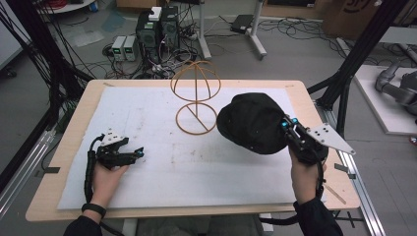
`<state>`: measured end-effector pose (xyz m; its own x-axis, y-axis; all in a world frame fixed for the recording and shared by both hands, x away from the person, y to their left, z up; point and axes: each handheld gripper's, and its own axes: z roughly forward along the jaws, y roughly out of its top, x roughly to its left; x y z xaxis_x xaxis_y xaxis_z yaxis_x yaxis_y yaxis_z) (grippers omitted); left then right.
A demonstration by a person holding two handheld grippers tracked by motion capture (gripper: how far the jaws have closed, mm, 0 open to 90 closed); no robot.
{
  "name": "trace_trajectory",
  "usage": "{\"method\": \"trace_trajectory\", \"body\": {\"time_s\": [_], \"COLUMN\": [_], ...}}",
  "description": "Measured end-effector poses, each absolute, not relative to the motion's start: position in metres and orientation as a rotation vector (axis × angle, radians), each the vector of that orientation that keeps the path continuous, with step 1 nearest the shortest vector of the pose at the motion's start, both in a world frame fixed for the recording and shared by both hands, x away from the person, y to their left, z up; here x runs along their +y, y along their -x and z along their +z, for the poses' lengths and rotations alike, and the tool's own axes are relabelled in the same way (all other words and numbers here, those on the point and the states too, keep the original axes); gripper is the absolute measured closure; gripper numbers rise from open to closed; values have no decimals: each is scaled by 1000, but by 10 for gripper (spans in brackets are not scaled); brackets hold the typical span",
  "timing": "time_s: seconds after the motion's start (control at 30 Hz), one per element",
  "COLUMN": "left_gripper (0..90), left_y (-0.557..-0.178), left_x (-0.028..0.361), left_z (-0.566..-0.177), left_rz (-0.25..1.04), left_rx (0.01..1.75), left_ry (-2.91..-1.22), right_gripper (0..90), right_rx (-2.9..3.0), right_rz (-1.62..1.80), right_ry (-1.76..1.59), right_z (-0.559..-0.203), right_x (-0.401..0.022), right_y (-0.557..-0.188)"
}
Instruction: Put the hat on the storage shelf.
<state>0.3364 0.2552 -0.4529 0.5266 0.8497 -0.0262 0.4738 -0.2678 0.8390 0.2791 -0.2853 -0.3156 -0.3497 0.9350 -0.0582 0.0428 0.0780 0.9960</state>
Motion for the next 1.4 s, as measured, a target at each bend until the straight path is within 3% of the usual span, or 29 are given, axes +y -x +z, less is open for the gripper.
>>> {"method": "trace_trajectory", "body": {"time_s": [0.3, 0.83, 1.17, 1.4], "left_gripper": [262, 265, 267, 268], "left_y": [-336, -337, -337, -336], "left_x": [255, 254, 254, 253], "left_z": [-453, -453, -453, -453], "left_rz": [557, 555, 556, 556], "left_rx": [1081, 1070, 1065, 1062], "left_ry": [-1923, -1934, -1941, -1939], "right_gripper": [892, 893, 892, 889], "right_rx": [1455, 1370, 1387, 1482], "right_rz": [1390, 1421, 1404, 1397], "right_ry": [-982, -943, -928, -1003], "right_z": [-281, -241, -248, -267], "right_x": [-276, -206, -150, -134], "right_y": [-301, -361, -394, -414]}}
